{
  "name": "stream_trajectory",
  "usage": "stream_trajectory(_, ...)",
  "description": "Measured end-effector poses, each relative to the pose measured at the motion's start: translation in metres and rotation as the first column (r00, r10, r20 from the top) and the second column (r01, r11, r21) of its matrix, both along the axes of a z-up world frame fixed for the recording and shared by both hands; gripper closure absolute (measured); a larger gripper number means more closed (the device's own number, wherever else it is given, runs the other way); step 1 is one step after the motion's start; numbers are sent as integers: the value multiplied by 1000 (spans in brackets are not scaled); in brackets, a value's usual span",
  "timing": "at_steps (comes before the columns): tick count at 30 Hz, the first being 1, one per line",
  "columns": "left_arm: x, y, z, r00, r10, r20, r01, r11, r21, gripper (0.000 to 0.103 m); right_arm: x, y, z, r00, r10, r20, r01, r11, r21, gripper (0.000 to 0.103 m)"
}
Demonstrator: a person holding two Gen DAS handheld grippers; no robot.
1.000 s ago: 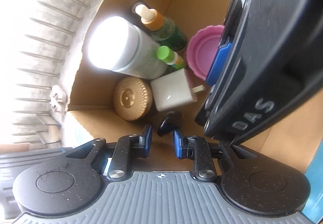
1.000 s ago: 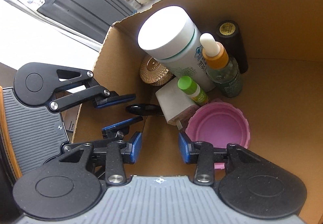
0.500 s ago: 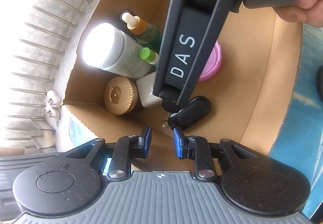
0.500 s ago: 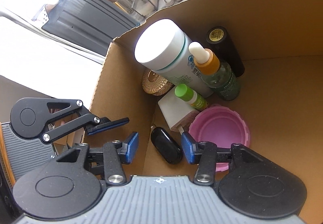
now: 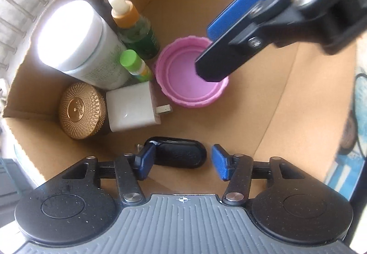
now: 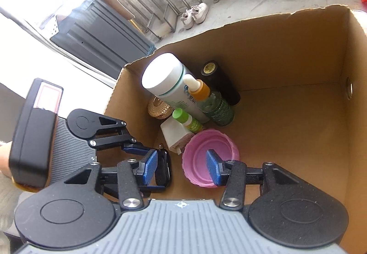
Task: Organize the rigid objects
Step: 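Withdraw the right gripper from the box toward the black tape roll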
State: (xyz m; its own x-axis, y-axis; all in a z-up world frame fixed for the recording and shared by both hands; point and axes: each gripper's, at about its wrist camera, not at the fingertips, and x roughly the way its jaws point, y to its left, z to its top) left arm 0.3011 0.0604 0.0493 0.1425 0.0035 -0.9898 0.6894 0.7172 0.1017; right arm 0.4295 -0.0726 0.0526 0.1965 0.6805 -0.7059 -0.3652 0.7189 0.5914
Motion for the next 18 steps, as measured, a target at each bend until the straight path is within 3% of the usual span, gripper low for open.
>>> stream_trajectory(3, -6, -12, -5, 996, -73, 50, 69, 994, 81, 48, -2, 1, -3, 1000, 11, 7, -11, 1000, -2, 53)
stream_trajectory(5, -5, -11, -3, 998, -32, 61, 26, 996, 85, 53, -5, 3, -4, 999, 23, 21, -23, 1000, -21, 53)
stream_trajectory(8, -6, -10, -2, 994, -33, 103, 17, 988, 153, 59, -8, 6, -5, 998, 45, 36, -44, 999, -30, 53)
stream_trajectory(13, -22, -25, -4, 972, -148, 184, 95, 959, 268, 57, -12, 7, -6, 998, 54, 38, -52, 998, -27, 53)
stream_trajectory(18, -26, -29, 2, 969, -92, 228, 27, 962, 272, 52, -14, 3, -5, 998, 43, 44, -42, 999, -27, 53)
